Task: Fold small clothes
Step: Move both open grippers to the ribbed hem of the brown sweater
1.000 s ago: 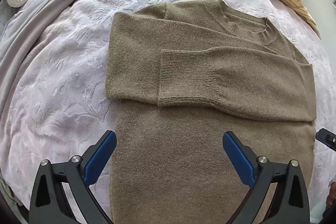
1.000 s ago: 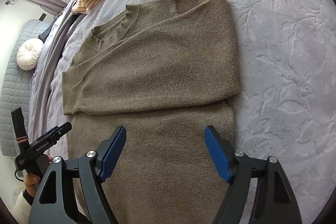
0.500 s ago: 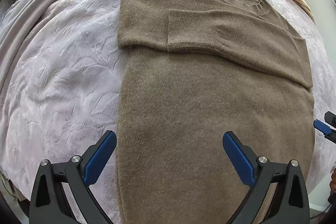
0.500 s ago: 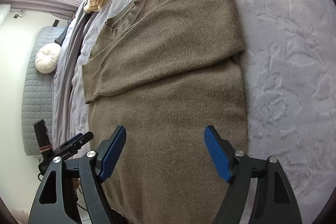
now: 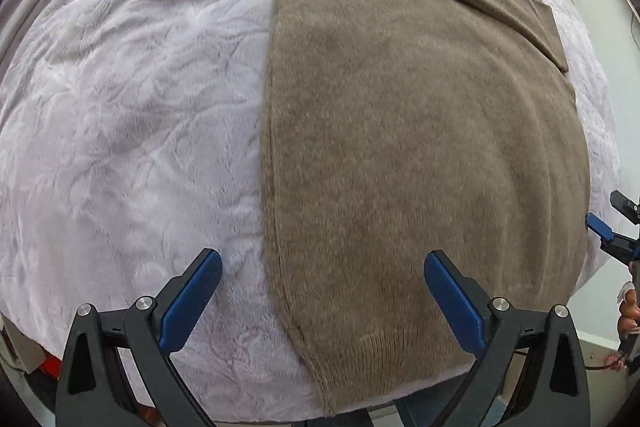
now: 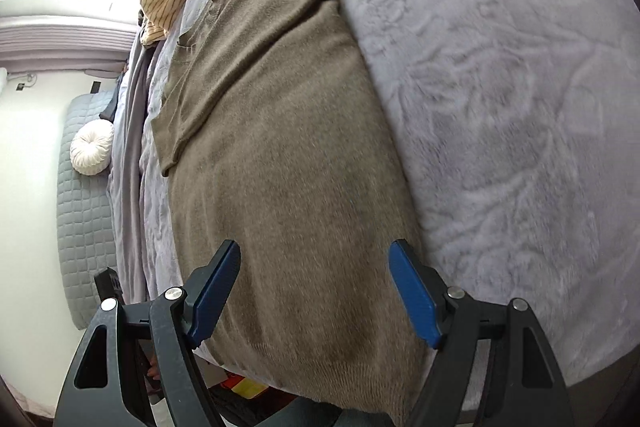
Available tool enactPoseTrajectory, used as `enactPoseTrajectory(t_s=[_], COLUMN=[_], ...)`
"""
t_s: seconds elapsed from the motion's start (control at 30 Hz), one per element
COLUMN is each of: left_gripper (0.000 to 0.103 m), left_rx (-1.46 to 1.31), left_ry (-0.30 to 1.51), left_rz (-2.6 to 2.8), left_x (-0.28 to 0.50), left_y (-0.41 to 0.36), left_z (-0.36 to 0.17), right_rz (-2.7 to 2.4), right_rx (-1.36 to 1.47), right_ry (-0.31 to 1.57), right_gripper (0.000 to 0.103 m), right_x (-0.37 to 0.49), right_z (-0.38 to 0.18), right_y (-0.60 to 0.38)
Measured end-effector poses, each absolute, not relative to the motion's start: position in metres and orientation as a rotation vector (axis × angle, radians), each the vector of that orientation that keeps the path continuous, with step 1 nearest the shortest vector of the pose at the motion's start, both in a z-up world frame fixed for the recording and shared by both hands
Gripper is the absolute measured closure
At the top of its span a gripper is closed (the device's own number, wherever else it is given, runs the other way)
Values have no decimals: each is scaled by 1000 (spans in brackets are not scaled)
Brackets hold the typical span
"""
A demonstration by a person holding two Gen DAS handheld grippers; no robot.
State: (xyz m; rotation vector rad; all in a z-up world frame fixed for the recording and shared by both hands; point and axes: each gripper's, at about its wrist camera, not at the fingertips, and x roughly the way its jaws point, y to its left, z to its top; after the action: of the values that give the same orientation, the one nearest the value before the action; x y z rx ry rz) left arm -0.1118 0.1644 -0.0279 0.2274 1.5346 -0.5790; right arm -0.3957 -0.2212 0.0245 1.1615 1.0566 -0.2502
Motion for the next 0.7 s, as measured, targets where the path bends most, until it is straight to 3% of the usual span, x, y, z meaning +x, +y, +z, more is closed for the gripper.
enactPoseTrajectory(t_s=[0.4,0.7], left_gripper=[1,1], left_rx=[236,181], left_ry=[1597,1632], left_rz=[-757,-751], left_x=[-161,-147], left_y=[154,182], left_z=[-38,-37], right_rz=[-97,-196], right_rx=[1366,1293], right_ry=[1056,1063], right_gripper=[24,23], right_x=[-433,-457], right_z=[-11,3], right_y=[-176,-182])
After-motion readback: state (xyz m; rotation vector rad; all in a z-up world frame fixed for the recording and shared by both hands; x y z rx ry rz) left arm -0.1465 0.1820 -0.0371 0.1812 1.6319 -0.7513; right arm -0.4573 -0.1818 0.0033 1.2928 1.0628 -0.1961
